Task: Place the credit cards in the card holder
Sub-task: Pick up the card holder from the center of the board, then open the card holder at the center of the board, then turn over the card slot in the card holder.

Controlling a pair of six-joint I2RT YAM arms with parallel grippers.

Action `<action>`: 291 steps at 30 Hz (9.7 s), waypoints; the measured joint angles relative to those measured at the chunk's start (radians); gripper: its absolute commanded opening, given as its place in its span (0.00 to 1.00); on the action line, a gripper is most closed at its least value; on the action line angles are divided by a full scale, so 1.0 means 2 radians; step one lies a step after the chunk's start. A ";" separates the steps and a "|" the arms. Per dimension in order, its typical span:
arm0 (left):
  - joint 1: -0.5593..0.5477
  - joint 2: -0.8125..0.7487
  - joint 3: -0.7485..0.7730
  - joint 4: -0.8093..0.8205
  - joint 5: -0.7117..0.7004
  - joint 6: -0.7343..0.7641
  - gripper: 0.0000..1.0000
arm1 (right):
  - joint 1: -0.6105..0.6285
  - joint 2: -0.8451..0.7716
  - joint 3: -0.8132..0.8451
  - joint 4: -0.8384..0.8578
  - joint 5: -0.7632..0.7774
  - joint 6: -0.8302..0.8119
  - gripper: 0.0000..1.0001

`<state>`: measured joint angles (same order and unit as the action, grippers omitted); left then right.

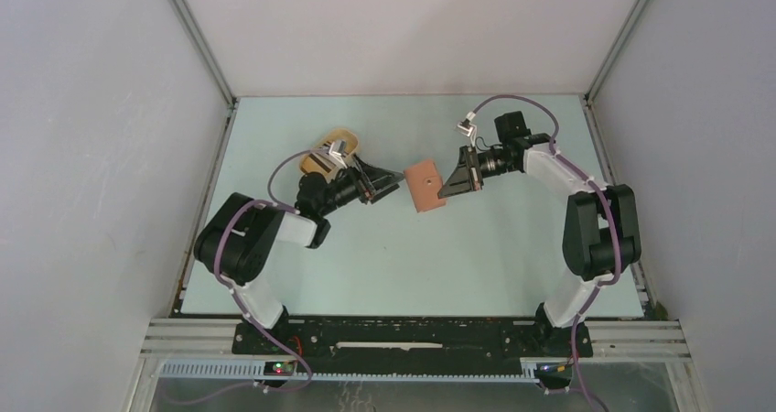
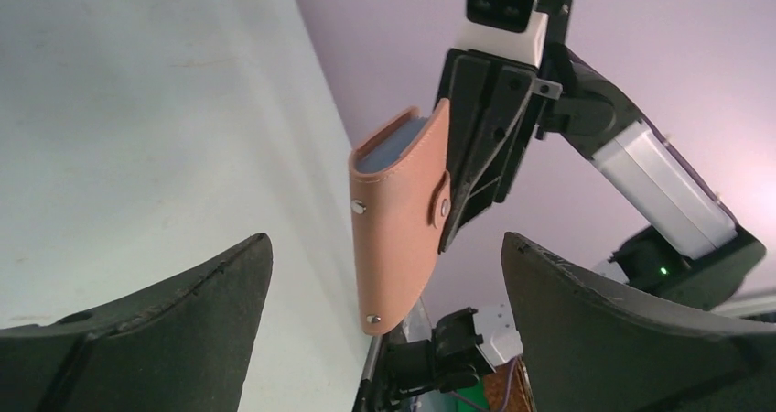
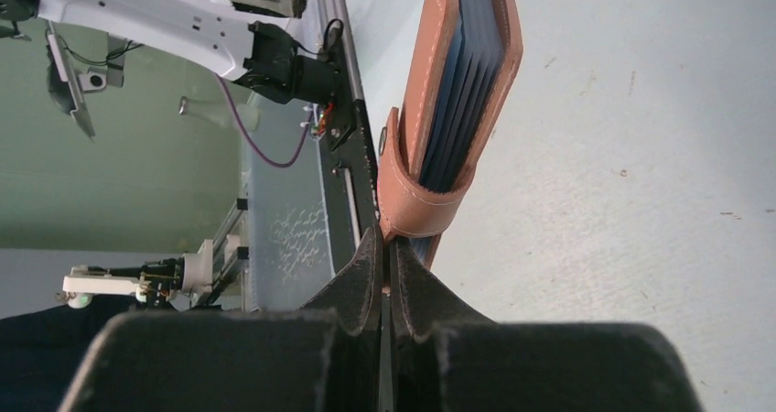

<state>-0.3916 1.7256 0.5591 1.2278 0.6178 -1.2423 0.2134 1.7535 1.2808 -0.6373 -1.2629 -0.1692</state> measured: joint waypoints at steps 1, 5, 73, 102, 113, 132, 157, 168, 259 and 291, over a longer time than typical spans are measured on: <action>-0.005 0.002 0.001 0.014 0.001 -0.004 0.98 | -0.001 -0.004 -0.001 -0.004 -0.004 -0.004 0.00; -0.021 0.015 0.013 0.041 0.008 -0.020 0.95 | -0.006 -0.010 -0.001 -0.013 -0.018 -0.013 0.00; -0.126 0.006 0.272 -0.595 -0.048 0.092 0.00 | 0.083 -0.066 0.005 -0.046 0.329 -0.084 0.51; -0.119 0.006 0.272 -0.612 -0.072 0.109 0.00 | 0.100 -0.060 0.000 -0.024 0.366 -0.077 0.00; -0.108 0.006 0.272 -0.591 -0.062 0.106 0.00 | 0.048 -0.069 -0.025 -0.018 0.383 -0.065 0.00; -0.100 0.004 0.241 -0.460 0.045 0.180 0.00 | -0.055 -0.072 -0.062 -0.008 0.178 -0.021 0.77; -0.085 -0.023 0.240 -0.289 0.220 0.188 0.00 | -0.086 -0.114 -0.075 0.010 -0.019 -0.006 0.45; -0.085 -0.012 0.240 -0.199 0.227 0.124 0.03 | -0.063 -0.114 -0.075 0.010 -0.039 -0.016 0.05; -0.059 -0.062 0.204 -0.545 -0.080 0.296 0.51 | -0.101 -0.107 -0.011 -0.121 0.270 -0.144 0.50; -0.068 -0.205 0.145 -0.559 -0.231 0.331 0.71 | 0.055 0.074 -0.016 -0.056 0.456 -0.061 0.21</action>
<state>-0.5285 1.3148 0.8497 0.1104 0.1562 -0.5800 0.3229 1.9015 1.2495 -0.7486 -0.3508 -0.2905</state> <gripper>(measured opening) 0.765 0.207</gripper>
